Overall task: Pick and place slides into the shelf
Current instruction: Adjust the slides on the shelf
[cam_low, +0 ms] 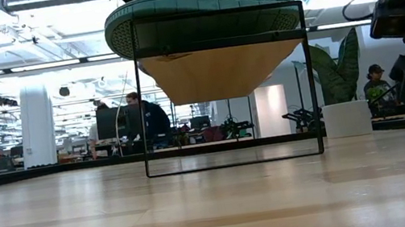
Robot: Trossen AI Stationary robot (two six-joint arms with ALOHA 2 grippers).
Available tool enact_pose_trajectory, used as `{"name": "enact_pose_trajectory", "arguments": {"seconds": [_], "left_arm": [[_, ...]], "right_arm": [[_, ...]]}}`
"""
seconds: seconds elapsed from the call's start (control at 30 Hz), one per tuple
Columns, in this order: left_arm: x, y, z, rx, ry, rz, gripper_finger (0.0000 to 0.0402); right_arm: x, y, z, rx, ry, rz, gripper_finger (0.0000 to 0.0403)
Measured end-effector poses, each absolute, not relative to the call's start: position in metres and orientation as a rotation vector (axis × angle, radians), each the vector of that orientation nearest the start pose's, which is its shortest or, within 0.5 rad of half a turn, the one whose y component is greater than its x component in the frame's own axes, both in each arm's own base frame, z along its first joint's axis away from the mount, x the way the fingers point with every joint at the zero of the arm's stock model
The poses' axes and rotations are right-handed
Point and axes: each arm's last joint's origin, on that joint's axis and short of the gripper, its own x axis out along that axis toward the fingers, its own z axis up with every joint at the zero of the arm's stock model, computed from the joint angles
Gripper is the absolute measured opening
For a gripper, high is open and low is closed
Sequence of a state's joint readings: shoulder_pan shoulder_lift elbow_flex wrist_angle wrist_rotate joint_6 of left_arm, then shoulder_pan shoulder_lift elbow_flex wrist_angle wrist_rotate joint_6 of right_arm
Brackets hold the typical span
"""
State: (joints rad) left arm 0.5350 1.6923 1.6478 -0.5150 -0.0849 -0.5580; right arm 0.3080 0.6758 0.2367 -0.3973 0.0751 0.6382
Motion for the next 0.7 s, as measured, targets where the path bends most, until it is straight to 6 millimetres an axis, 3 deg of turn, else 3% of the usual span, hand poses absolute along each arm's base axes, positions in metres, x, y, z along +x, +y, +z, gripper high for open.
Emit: {"name": "enact_pose_trajectory", "arguments": {"seconds": [0.2,0.37,0.5,0.7], "left_arm": [[0.305,0.160,0.405,-0.511,0.288,0.786,0.0226],[0.303,0.120,0.418,-0.453,0.228,0.771,0.0226],[0.308,0.088,0.410,-0.439,0.160,0.678,0.0226],[0.319,0.043,0.371,-0.444,0.093,0.539,0.0226]], "right_arm": [[0.122,0.037,0.148,0.384,0.835,-0.018,0.0129],[0.125,0.037,0.152,0.334,0.788,0.019,0.0129],[0.127,0.038,0.153,0.273,0.763,0.040,0.0129],[0.126,0.037,0.152,0.253,0.771,0.031,0.0129]]}}
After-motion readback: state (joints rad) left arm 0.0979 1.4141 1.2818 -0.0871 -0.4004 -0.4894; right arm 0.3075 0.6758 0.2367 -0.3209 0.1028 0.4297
